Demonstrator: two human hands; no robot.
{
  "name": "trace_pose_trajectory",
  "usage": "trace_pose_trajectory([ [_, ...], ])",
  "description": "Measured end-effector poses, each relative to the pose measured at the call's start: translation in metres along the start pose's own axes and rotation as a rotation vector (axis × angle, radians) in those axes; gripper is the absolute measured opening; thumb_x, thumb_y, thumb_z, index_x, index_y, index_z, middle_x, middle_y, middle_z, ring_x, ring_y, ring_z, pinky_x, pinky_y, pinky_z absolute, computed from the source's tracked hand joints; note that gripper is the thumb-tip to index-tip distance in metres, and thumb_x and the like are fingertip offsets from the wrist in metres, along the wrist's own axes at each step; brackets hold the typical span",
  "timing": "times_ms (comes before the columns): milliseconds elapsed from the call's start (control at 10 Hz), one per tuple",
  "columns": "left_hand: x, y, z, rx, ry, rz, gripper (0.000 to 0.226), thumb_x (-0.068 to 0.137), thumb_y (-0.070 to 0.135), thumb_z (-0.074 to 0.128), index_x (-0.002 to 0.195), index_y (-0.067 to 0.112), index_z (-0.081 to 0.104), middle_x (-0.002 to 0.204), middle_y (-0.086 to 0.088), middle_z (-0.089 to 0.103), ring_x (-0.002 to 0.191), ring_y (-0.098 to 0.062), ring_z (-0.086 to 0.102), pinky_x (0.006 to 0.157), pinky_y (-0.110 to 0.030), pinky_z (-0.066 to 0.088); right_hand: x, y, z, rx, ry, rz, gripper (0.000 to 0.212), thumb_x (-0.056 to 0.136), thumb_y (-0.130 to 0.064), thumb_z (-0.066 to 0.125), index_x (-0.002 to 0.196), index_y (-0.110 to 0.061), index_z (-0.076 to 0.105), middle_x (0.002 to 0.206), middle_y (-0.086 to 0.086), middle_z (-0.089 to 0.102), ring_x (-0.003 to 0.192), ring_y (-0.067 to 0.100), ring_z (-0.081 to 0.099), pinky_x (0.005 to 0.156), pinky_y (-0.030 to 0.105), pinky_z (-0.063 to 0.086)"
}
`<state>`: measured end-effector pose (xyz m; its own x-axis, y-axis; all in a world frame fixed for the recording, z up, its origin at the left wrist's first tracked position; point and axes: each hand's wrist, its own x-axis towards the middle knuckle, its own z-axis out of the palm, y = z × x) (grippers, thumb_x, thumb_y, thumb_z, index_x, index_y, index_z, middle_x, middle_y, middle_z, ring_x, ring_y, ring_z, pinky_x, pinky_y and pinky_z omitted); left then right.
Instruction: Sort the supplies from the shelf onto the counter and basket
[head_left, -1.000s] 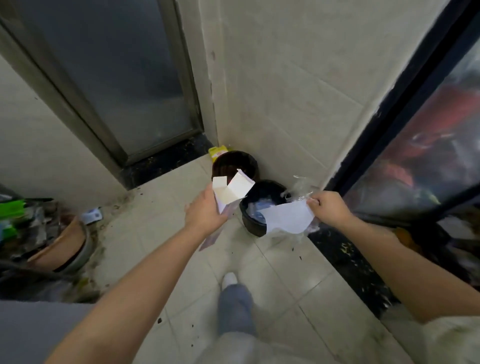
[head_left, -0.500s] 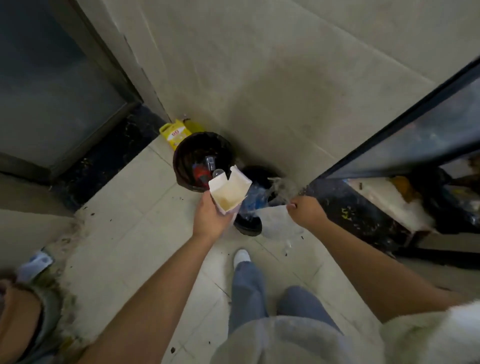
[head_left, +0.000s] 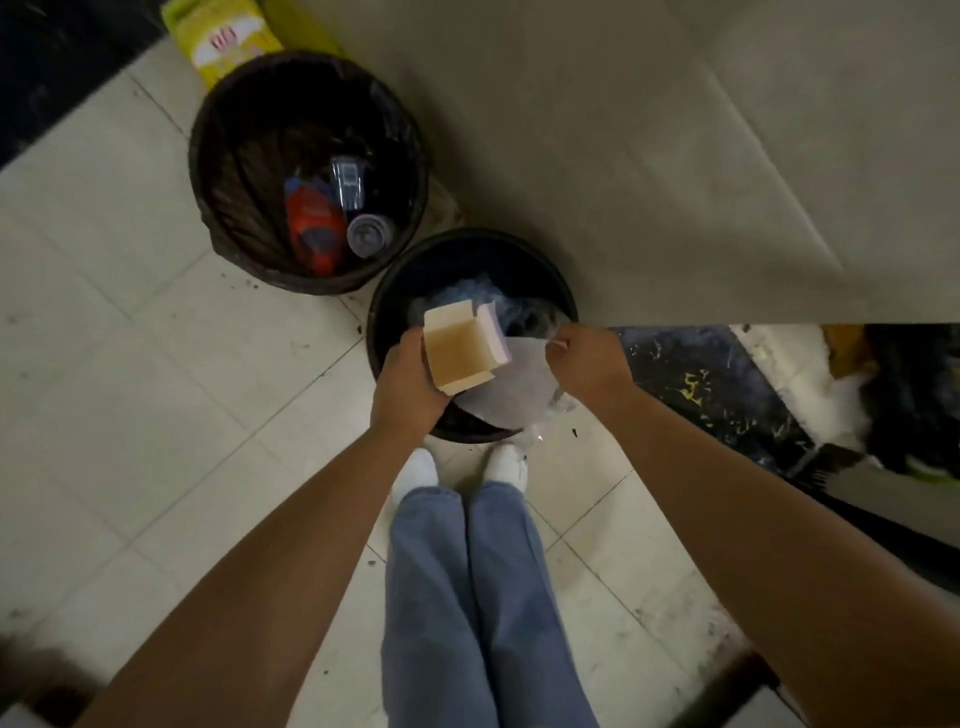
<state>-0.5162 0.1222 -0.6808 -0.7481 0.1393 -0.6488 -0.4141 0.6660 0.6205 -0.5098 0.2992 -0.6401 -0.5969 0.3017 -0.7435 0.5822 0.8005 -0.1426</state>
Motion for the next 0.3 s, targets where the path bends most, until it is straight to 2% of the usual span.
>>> trace_pose_trajectory([
  [100, 0.022, -0.011, 0.019, 0.064, -0.006, -0.003, 0.065, 0.076, 0.007, 0.074, 0.132, 0.003, 0.041, 0.126, -0.019, 0.058, 0.116, -0.033, 0.056, 0.09, -0.036, 0.048, 0.03, 0.004, 0.011, 0.08, 0.064, 0.012, 0.029, 0.094, -0.011, 0.037, 0.076, 0.001, 0.056, 0.111, 0.028, 0.061, 0.101, 0.035, 0.058, 0.071, 0.031, 0.038],
  [200, 0.03, -0.014, 0.022, 0.139, -0.041, -0.066, 0.076, 0.079, 0.004, 0.069, 0.143, 0.009, 0.027, 0.136, -0.02, 0.048, 0.125, -0.035, 0.048, 0.099, -0.04, 0.044, 0.042, 0.005, 0.023, 0.157, 0.037, 0.02, 0.039, 0.093, -0.024, 0.044, 0.123, 0.002, 0.046, 0.123, 0.024, 0.055, 0.11, 0.035, 0.053, 0.087, 0.034, 0.043],
  [300, 0.02, -0.016, 0.022, 0.201, -0.063, -0.131, 0.074, 0.081, 0.003, 0.064, 0.144, 0.008, 0.025, 0.14, -0.022, 0.041, 0.127, -0.038, 0.044, 0.103, -0.045, 0.043, 0.032, 0.004, 0.031, 0.238, -0.003, -0.021, 0.059, 0.09, -0.035, 0.052, 0.134, -0.002, 0.033, 0.134, 0.021, 0.045, 0.12, 0.034, 0.047, 0.098, 0.037, 0.04],
])
